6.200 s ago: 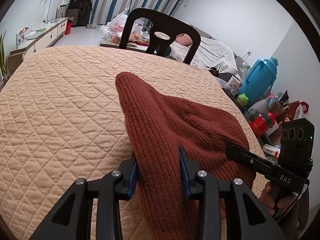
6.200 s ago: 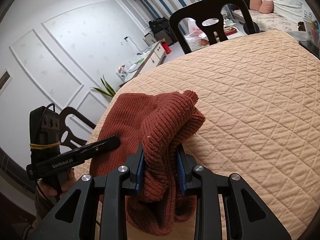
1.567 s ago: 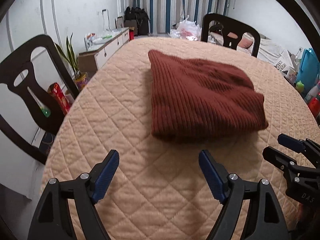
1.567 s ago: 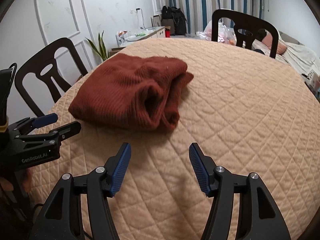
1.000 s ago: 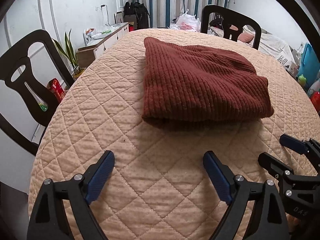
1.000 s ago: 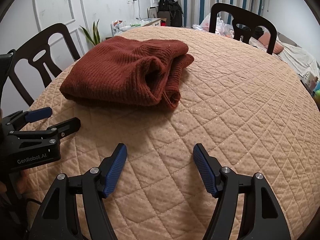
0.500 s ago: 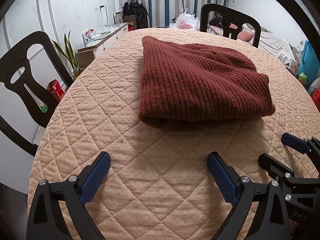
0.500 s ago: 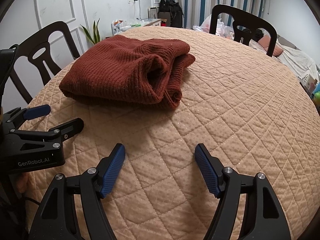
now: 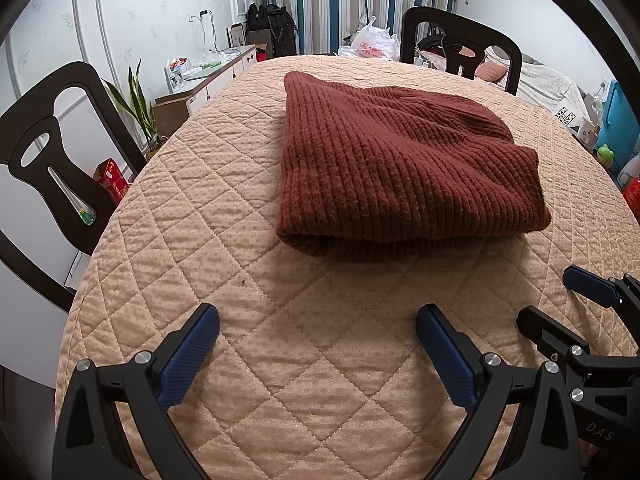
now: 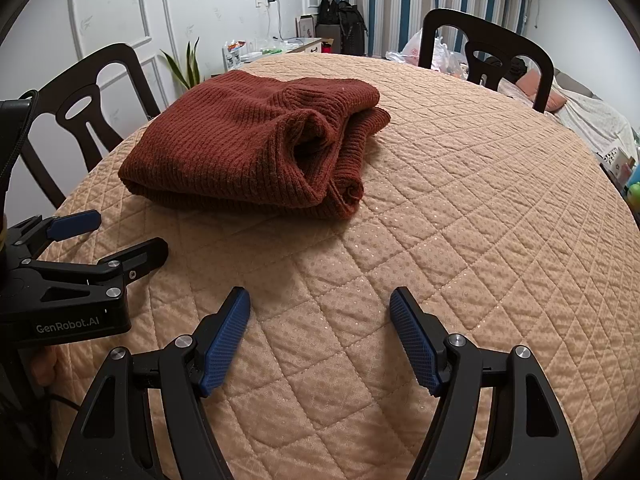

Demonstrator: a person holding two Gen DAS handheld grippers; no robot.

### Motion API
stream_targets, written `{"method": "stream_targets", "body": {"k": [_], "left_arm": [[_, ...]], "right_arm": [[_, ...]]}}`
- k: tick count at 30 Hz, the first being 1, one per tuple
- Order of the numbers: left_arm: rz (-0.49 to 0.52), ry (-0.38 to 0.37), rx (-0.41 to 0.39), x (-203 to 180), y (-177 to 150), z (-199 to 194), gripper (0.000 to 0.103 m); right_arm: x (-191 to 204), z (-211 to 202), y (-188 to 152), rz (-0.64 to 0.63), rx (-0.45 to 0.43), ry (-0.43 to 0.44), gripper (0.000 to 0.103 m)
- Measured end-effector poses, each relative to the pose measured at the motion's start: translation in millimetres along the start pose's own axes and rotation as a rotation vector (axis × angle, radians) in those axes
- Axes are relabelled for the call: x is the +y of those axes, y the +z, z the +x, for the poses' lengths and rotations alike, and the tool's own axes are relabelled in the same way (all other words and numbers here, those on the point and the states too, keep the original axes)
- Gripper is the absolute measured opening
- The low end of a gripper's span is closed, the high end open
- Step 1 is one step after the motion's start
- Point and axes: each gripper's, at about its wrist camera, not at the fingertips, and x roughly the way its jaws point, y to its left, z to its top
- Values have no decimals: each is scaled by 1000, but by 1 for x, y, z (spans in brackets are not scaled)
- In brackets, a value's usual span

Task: Fold small clothes

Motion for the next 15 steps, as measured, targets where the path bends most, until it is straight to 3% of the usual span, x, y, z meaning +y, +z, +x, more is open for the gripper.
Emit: {"method": "stream_targets", "body": {"k": [15], "left_arm": [[1,-1,1,0,0,1,102]], "right_arm": [[0,0,0,0,0,0,73]]}}
